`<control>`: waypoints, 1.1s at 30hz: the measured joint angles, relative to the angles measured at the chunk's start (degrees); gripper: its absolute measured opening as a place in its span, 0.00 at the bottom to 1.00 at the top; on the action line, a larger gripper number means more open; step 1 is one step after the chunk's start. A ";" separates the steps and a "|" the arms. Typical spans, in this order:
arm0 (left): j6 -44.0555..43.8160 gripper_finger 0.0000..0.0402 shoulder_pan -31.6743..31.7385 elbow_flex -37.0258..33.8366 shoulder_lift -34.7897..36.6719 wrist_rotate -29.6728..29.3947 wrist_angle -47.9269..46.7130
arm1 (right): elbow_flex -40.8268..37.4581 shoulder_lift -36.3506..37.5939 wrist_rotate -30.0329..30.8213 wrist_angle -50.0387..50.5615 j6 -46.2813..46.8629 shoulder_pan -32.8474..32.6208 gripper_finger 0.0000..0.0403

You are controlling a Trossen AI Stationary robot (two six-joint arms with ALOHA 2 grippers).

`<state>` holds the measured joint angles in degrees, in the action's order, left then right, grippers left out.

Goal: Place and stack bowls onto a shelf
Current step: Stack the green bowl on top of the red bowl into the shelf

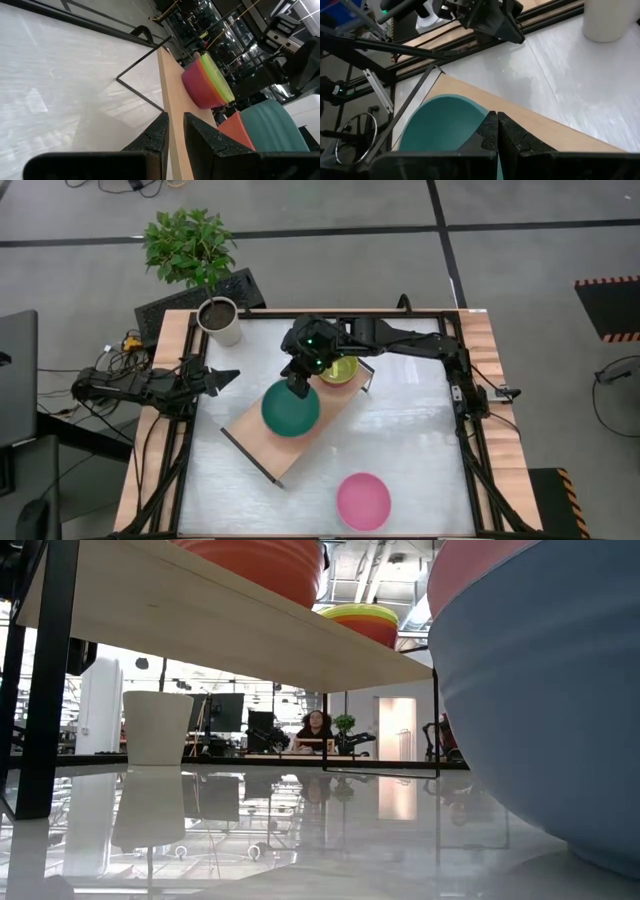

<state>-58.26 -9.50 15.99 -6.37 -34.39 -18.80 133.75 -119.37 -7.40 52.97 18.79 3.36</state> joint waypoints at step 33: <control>0.00 0.11 0.00 0.00 0.02 -1.06 -0.83 | -0.02 1.50 -0.02 -1.94 -0.68 -1.68 0.05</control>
<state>-58.26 -9.50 15.99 -6.35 -35.45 -19.63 133.73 -117.87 -7.42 51.03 18.11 1.67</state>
